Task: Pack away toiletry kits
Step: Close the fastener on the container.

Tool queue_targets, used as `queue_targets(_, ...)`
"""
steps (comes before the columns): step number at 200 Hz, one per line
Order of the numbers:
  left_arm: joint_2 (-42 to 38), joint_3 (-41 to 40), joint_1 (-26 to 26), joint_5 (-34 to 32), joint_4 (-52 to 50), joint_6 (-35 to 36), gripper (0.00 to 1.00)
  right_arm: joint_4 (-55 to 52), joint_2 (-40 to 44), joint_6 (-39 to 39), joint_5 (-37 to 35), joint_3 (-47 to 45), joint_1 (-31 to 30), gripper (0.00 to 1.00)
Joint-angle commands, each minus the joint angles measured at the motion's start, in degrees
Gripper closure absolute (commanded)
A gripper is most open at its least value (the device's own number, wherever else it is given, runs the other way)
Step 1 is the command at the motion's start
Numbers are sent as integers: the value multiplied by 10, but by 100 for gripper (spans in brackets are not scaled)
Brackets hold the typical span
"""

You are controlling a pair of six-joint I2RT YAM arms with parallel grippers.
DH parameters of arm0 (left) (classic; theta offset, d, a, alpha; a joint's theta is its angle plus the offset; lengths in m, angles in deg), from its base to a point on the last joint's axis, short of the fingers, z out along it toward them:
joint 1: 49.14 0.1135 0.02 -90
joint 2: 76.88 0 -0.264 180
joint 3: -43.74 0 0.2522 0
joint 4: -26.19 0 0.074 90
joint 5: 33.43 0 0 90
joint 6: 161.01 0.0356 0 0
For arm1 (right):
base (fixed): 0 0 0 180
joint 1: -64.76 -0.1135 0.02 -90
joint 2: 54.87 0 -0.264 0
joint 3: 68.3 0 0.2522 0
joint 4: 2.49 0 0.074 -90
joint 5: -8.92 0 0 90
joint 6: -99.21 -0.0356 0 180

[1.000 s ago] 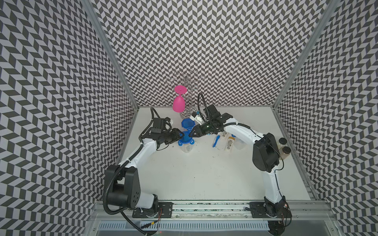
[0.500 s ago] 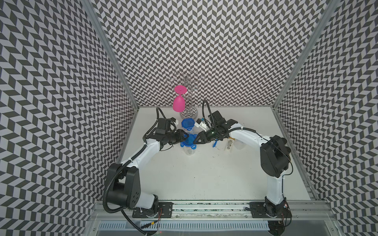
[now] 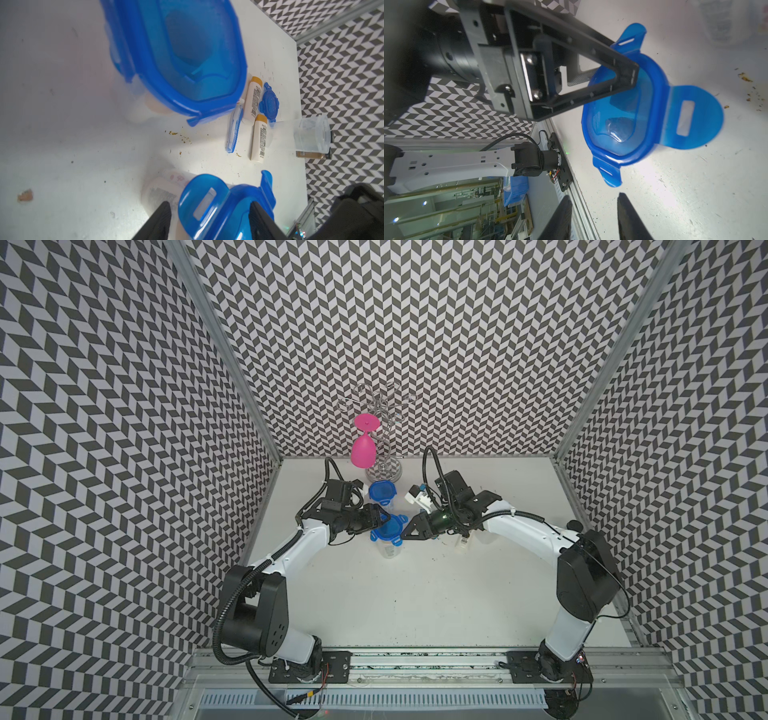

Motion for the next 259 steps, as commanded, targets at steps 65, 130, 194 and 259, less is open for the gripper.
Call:
queue_targets(65,-66,66,18,-74,-143,39,6,-147,-50,112,-142,199,23,65)
queue_targets(130,-125,46,-7,-72,-174,-30,28,-217,-158,165,-149,343,-12,65)
queue_targets(194,-111,12,-44,-94,-133,-82,39,-229,-175,186,-183,342,-29,65)
queue_targets(259,-87,7,-63,-120,-126,-100,44,-231,-175,195,-201,324,-33,64)
